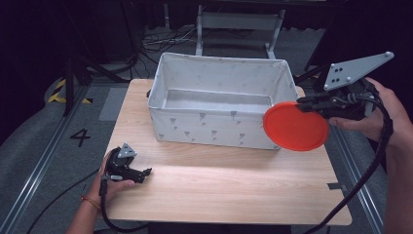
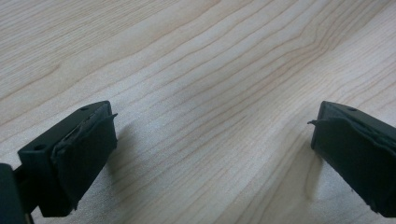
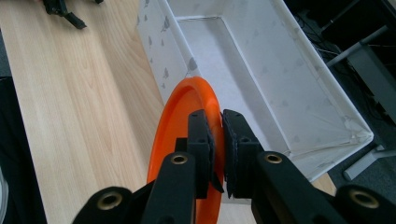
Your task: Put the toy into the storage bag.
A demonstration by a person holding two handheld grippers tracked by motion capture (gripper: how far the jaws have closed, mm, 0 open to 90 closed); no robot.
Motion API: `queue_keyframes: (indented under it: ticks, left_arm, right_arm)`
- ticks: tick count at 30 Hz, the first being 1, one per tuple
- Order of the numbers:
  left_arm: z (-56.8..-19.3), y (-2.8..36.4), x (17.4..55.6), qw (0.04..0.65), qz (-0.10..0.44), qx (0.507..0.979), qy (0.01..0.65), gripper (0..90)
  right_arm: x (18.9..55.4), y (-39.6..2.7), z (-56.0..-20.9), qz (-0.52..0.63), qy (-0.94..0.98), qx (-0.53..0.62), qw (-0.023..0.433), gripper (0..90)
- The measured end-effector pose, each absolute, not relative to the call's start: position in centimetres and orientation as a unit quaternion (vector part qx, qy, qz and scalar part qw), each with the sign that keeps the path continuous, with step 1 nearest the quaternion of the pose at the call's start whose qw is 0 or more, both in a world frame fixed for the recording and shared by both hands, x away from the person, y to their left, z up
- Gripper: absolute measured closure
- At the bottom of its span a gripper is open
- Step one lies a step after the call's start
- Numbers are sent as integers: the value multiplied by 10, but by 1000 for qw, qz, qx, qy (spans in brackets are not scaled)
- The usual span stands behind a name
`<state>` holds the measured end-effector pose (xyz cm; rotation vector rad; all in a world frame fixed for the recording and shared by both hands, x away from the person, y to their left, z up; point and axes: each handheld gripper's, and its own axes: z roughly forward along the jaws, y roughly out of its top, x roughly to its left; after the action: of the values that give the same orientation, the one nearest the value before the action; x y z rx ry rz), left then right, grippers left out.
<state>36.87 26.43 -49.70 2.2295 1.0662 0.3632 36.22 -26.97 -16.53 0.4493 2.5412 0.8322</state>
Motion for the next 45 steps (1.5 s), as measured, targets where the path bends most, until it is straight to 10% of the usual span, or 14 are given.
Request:
queue_keyframes:
  ticks: [45]
  left_arm:
    - [-497, 265, 369, 318, 138, 848, 402, 5]
  right_arm:
    - [490, -260, -167, 300, 902, 223, 218, 825]
